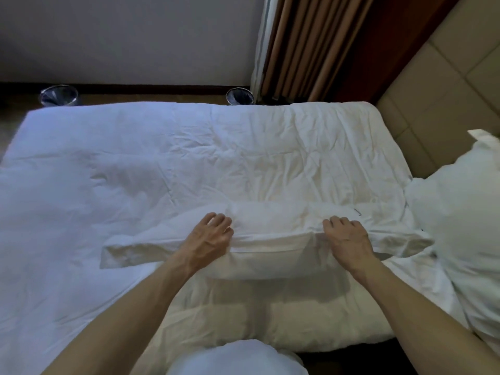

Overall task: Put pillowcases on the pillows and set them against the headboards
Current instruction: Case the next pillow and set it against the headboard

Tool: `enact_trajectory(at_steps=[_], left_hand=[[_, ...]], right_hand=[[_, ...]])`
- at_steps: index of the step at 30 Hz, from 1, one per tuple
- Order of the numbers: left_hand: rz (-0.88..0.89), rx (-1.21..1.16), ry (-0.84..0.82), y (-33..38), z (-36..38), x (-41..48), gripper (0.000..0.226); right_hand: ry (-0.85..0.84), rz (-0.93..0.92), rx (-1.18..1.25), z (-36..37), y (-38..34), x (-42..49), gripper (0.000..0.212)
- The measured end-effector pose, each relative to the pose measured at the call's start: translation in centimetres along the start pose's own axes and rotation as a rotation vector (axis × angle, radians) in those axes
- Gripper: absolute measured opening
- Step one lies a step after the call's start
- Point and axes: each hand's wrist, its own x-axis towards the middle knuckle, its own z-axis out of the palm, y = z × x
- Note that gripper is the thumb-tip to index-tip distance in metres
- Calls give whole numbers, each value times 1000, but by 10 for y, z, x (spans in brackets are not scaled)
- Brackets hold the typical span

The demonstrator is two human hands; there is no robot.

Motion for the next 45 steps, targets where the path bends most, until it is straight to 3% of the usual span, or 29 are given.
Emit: enact_trajectory(at_steps=[3,10,14,18,22,28,35,42,45], left_hand=[[38,97,-66,2,-8,12,7],[-67,200,-342,18,-17,23,18],[-164,174,-372,32,-17,23,29],[-231,228,-478,64,-36,19,14],[-301,260,-566,94,-48,28,23],[-259,409,-607,117,-77,31,13],[-162,496,-592,104,-101,60,19],[-173,578,-352,57,-124,101,29],[-178,525,-311,39,-132,121,21]], right_hand=[[53,-10,18,1,-5,3,29],[85,-90,19,12,-6,17,29],[106,-201,90,22,-2,20,35],[114,-312,153,41,9,20,37],[91,-419,150,57,30,18,34],[142,-535,198,51,63,17,34],[247,-516,179,27,96,20,35],[268,-474,62,-20,134,57,25],[232,-436,51,-43,146,70,18]])
